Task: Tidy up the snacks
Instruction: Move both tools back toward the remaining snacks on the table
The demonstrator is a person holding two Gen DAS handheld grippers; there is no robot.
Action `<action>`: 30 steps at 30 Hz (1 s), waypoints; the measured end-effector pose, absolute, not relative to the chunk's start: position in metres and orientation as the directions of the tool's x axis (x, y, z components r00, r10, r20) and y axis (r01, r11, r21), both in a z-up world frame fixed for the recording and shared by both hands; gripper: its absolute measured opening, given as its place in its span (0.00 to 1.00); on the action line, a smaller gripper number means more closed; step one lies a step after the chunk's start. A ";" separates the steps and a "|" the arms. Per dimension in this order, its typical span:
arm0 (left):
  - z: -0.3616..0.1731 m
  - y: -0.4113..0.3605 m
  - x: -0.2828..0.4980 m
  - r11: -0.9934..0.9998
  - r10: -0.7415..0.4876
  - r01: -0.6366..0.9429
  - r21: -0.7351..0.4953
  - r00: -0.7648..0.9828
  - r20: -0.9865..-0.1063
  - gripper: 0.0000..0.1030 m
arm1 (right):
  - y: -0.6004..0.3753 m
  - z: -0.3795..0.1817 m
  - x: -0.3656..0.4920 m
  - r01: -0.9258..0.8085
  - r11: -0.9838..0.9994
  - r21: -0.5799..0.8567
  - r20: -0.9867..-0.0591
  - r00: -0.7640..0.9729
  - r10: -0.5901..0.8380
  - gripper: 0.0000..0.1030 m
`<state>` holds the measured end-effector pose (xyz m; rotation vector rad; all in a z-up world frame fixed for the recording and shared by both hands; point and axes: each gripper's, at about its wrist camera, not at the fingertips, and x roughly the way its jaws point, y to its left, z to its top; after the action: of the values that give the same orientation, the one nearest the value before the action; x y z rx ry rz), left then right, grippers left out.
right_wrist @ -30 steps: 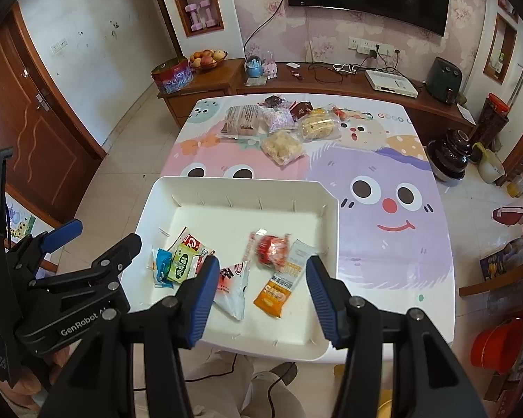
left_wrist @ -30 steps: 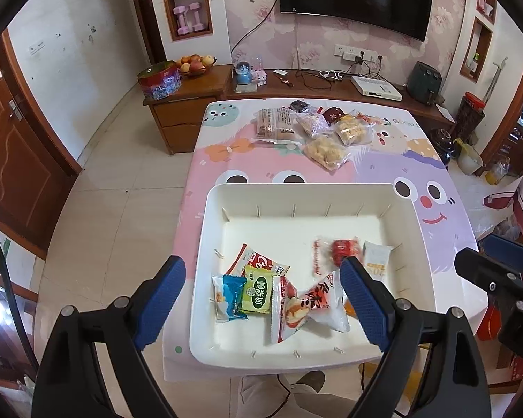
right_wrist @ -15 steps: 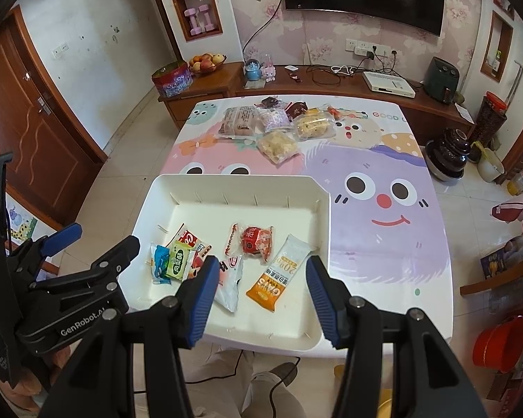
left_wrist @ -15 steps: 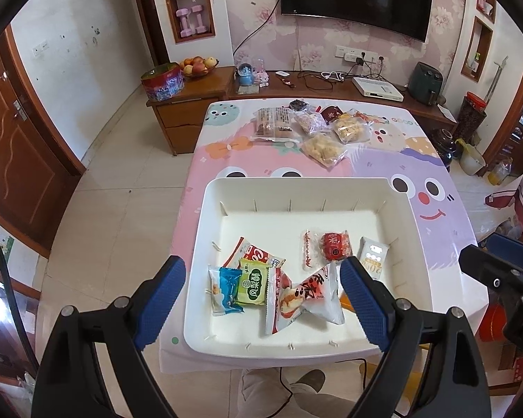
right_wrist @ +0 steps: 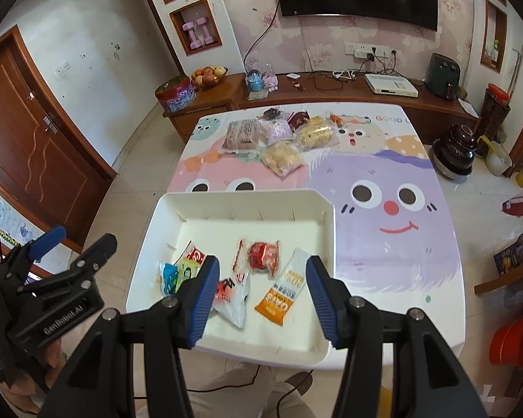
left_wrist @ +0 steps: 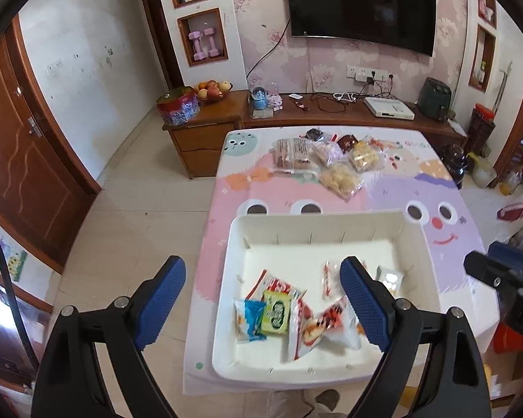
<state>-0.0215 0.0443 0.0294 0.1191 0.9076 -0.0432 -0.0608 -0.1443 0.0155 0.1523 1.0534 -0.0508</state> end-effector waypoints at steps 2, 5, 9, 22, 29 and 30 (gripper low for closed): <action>0.034 0.045 -0.010 0.993 -0.001 0.093 0.071 0.614 -0.789 0.87 | -0.147 0.018 -0.053 0.116 0.988 0.105 -0.870 0.493 0.034 0.51; 0.045 0.045 0.017 0.991 -0.004 0.105 0.078 0.623 -0.782 0.87 | -0.154 0.027 -0.035 0.125 0.985 0.120 -0.867 0.496 0.043 0.51; 0.065 0.043 0.065 0.987 -0.026 0.141 0.082 0.634 -0.773 0.87 | -0.166 0.047 -0.004 0.125 0.986 0.109 -0.857 0.514 0.029 0.51; 0.065 0.011 0.267 0.974 -0.087 0.222 0.049 0.560 -0.824 0.87 | -0.238 0.079 0.158 0.232 0.970 0.075 -0.871 0.489 -0.050 0.51; -0.021 -0.008 0.358 0.975 -0.094 0.222 0.000 0.412 -0.906 0.87 | -0.277 0.008 0.244 0.339 0.937 0.080 -0.930 0.365 -0.053 0.51; -0.039 -0.013 0.368 0.975 -0.092 0.224 -0.004 0.387 -0.918 0.87 | -0.282 -0.007 0.253 0.360 0.930 0.082 -0.940 0.338 -0.048 0.51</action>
<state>0.3684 -0.0129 -0.0387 0.1280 1.1570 -0.2021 0.2529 -0.2825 -0.0068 0.2967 1.2008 -0.2707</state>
